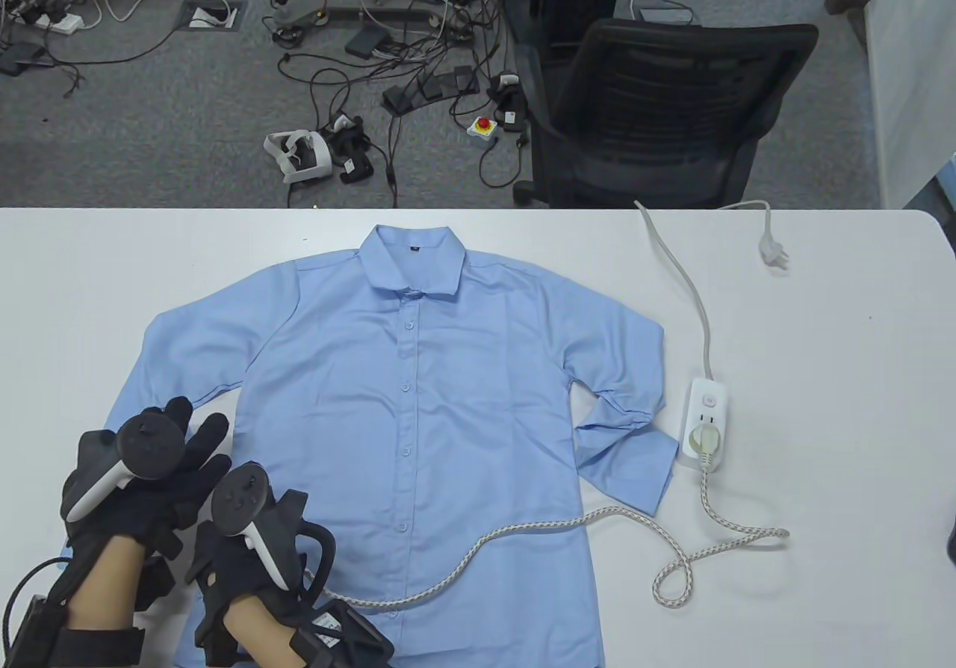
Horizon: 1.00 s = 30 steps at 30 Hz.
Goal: Iron long-sleeve shirt with electric iron on table
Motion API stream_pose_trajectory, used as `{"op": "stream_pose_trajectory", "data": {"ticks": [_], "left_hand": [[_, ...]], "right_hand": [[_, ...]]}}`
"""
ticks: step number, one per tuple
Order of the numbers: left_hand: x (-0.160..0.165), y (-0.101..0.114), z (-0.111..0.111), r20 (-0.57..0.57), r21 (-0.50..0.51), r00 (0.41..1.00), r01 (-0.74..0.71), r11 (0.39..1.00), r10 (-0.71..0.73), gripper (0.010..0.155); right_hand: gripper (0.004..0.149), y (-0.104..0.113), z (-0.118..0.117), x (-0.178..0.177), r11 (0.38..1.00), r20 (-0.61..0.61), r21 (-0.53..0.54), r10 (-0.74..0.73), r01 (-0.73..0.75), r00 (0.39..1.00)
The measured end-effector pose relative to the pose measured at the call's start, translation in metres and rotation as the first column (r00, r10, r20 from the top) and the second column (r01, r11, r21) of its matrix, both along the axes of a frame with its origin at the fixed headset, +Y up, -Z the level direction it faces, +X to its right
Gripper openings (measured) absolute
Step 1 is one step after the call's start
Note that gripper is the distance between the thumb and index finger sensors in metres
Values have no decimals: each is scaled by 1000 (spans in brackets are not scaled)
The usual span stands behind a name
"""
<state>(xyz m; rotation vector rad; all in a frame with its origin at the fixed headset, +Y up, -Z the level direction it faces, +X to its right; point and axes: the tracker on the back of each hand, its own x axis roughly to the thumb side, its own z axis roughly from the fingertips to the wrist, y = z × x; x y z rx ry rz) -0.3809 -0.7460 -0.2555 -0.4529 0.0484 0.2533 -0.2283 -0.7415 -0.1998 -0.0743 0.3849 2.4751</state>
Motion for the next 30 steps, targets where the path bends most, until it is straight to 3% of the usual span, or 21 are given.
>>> {"op": "stream_pose_trajectory", "data": {"ticks": [8,16,30], "left_hand": [[10,-10,-3,36,-37,982,185,982,-184,57],[7,-30,-5,79,-184,979,198,963,-187,70],[7,-33,-6,54,-199,986,168,965,-160,73]], "right_hand": [[78,-5,-6,7,999,74,-45,-20,24,997],[79,-6,-11,20,998,157,-53,-23,31,987],[78,-8,-17,75,996,258,-67,-35,54,966]]}}
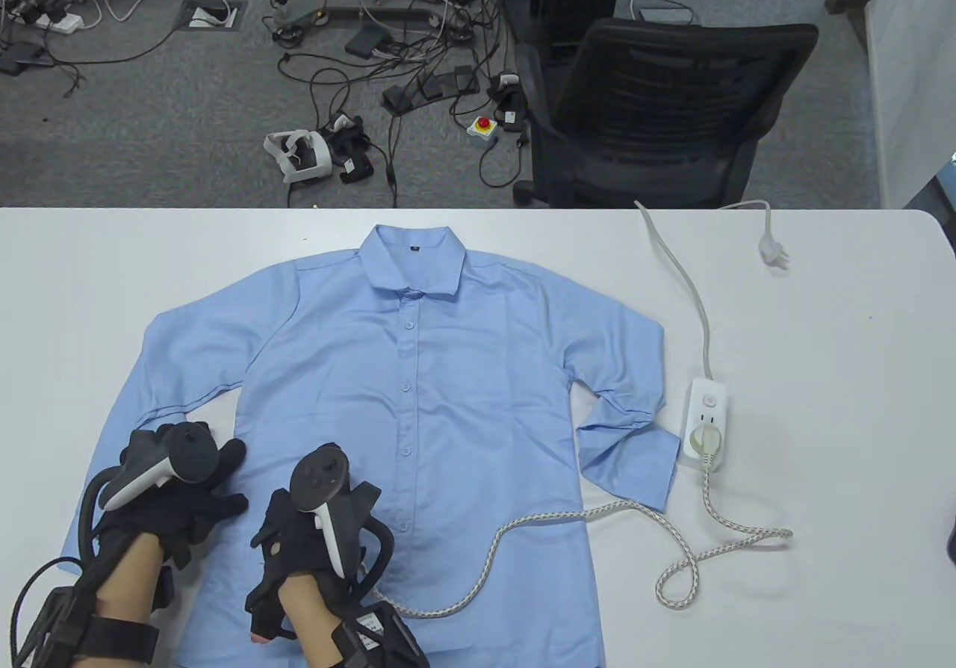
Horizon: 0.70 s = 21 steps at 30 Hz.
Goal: Iron long-sleeve shirt with electric iron on table
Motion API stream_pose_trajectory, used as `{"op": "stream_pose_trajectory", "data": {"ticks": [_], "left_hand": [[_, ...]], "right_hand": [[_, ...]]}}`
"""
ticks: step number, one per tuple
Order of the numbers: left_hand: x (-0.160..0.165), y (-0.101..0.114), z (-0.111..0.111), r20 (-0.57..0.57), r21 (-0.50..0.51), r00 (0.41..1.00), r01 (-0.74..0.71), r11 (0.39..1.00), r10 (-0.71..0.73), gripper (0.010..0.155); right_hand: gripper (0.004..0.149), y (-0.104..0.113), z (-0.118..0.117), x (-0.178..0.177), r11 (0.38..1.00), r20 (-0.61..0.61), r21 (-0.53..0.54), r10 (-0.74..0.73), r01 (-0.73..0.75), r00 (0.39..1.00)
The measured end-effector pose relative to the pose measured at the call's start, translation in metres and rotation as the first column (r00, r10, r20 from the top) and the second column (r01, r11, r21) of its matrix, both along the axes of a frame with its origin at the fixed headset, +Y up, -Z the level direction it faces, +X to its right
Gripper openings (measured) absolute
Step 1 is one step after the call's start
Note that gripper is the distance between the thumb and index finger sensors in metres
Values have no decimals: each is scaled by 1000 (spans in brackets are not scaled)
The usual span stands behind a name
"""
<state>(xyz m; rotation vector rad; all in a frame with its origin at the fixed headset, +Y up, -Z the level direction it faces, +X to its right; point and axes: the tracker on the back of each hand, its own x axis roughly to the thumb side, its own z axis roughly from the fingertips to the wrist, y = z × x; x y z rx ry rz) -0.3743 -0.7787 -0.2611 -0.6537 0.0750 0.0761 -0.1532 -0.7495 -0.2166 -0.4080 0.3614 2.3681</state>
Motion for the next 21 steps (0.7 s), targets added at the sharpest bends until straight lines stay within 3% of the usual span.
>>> {"op": "stream_pose_trajectory", "data": {"ticks": [13,21], "left_hand": [[-2,-1,1,-24,-3,1000,-20,1000,20,72],[-3,2,0,-16,-27,997,-79,997,78,71]], "right_hand": [[78,0,5,47,1000,69,-5,6,-6,998],[78,0,6,47,1000,70,0,11,-11,997]]}}
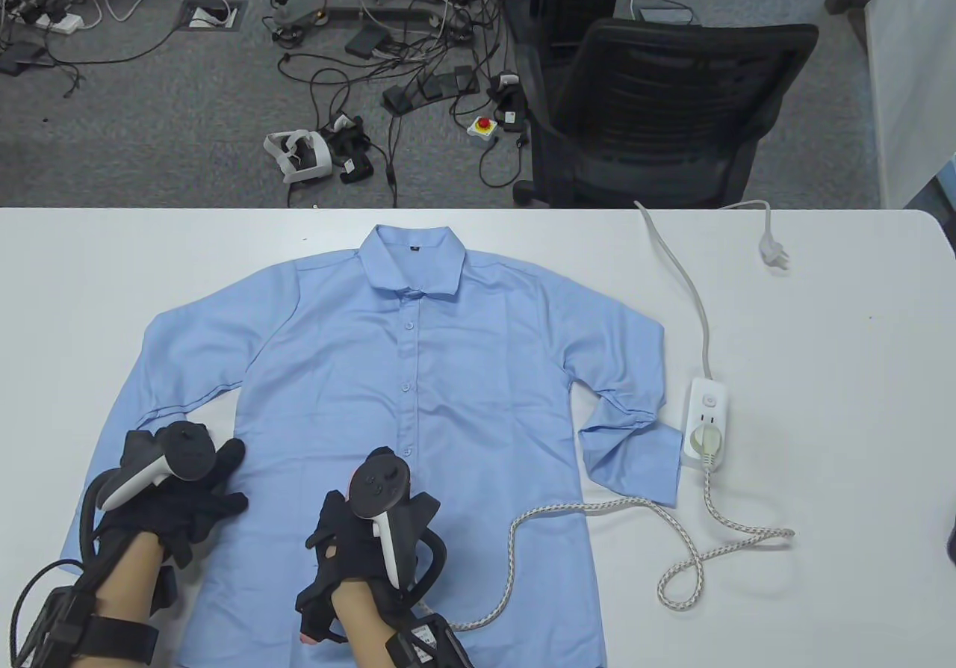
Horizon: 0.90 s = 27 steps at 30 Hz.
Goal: Iron long-sleeve shirt with electric iron on table
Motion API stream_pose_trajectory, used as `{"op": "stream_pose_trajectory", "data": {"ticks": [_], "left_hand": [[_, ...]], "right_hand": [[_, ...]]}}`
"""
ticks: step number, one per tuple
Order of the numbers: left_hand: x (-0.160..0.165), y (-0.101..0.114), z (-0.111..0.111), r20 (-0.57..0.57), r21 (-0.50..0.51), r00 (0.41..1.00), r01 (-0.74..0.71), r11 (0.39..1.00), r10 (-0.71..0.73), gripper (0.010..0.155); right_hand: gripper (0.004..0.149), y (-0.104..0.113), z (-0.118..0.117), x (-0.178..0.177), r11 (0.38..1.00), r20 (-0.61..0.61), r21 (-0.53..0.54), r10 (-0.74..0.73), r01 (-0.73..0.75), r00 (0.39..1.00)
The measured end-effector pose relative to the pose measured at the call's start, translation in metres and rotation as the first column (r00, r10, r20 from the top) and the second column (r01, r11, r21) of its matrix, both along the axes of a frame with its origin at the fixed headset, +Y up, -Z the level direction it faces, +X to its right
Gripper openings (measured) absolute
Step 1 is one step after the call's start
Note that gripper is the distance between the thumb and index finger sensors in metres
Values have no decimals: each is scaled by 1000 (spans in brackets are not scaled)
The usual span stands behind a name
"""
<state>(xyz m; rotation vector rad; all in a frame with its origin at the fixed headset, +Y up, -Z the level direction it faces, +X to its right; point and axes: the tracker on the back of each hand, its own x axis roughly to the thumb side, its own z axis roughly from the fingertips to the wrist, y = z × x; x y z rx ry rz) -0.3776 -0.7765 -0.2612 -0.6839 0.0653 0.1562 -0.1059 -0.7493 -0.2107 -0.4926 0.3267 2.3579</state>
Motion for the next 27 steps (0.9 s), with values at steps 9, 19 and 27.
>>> {"op": "stream_pose_trajectory", "data": {"ticks": [9,19,27], "left_hand": [[-9,47,8,-6,291,995,-98,952,104,62],[-25,28,7,-77,163,989,-111,980,125,62],[-20,25,5,-64,143,992,-102,985,112,62]], "right_hand": [[78,25,24,-48,984,-212,3,-171,176,962],[78,3,68,-121,967,-368,-141,-250,213,896],[79,0,67,-124,975,-368,-128,-215,180,904]]}}
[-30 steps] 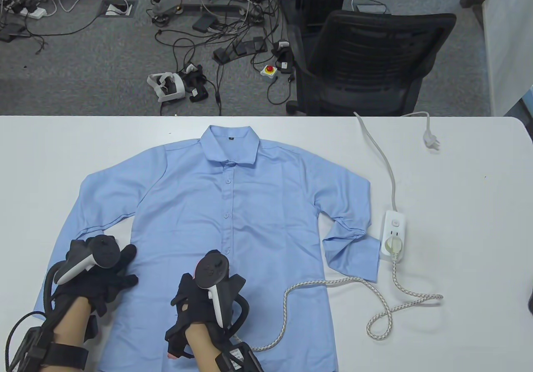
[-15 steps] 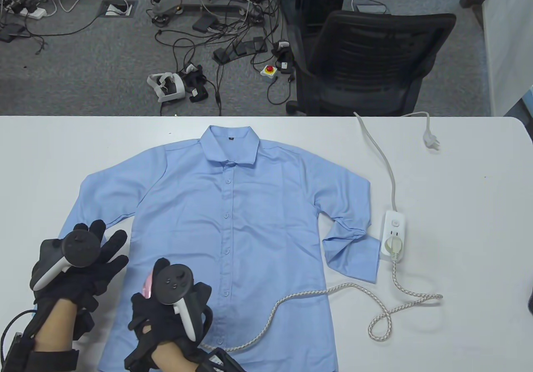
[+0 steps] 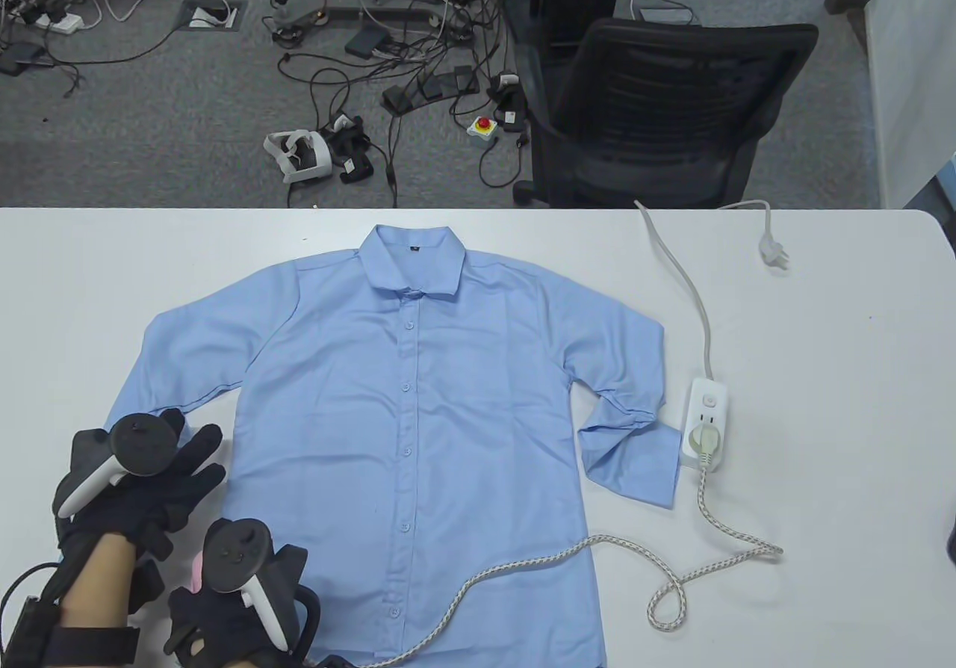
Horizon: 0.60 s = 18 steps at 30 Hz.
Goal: Iron long-sleeve shirt with electric iron on table
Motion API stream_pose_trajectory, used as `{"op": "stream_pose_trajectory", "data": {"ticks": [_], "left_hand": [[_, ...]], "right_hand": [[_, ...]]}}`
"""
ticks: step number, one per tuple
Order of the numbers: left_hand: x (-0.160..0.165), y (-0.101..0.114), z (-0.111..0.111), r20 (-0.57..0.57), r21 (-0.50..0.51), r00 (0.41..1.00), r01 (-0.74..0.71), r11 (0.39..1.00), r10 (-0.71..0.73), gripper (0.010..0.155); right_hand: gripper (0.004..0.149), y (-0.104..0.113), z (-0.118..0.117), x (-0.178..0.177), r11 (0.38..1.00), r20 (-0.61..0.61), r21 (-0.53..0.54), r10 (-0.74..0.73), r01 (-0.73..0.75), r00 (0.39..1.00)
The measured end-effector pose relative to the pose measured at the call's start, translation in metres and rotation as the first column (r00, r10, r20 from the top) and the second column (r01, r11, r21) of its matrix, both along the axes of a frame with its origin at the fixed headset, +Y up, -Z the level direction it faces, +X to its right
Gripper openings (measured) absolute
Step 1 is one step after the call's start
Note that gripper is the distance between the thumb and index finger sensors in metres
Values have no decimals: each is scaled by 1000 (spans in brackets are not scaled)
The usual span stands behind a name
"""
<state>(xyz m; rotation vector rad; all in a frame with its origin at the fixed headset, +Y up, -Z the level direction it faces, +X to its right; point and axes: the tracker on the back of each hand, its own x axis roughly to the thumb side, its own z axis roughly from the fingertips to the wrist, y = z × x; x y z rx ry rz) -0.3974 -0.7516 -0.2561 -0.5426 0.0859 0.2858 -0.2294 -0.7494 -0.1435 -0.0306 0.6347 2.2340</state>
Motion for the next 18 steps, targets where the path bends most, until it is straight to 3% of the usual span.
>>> {"op": "stream_pose_trajectory", "data": {"ticks": [8,12,18], "left_hand": [[-2,-4,-1,-9,-21,1000,3,1000,-3,62],[-2,-5,-2,-7,-24,1000,-1,1000,0,62],[-2,-6,-2,-7,-29,1000,-10,1000,9,62]], "right_hand": [[78,4,2,2,997,30,-10,-75,75,997],[78,6,1,2,999,39,35,-31,30,999],[79,-3,-9,11,998,108,-23,-63,66,992]]}}
